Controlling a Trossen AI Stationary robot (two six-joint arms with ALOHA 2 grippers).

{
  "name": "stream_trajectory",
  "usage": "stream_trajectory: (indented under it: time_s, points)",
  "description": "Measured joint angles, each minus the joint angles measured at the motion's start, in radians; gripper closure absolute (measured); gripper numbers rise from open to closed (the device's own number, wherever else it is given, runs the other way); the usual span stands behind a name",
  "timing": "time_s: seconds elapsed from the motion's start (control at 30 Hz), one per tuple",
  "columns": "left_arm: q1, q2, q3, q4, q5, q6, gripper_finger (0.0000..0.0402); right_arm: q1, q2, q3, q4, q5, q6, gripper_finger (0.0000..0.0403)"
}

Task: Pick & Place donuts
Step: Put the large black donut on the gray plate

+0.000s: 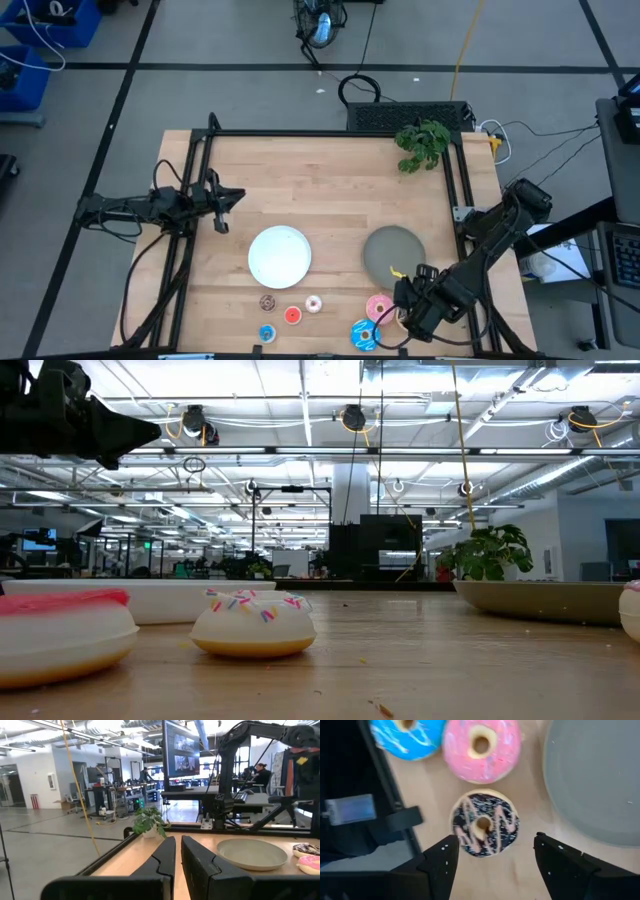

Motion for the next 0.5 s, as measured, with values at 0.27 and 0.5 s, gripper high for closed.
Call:
stream_trajectory:
  time_s: [0.27,0.5]
  points:
    - [0.0,0.0,0.0,0.001,-0.002,0.005,0.0364,0.007,0.0,-0.177,0.177,0.0,-0.017,0.0163]
    - [0.0,0.0,0.0,0.005,-0.002,0.027,0.0364,0.006,0.0,-0.287,0.322,-0.05,-0.016,0.0163]
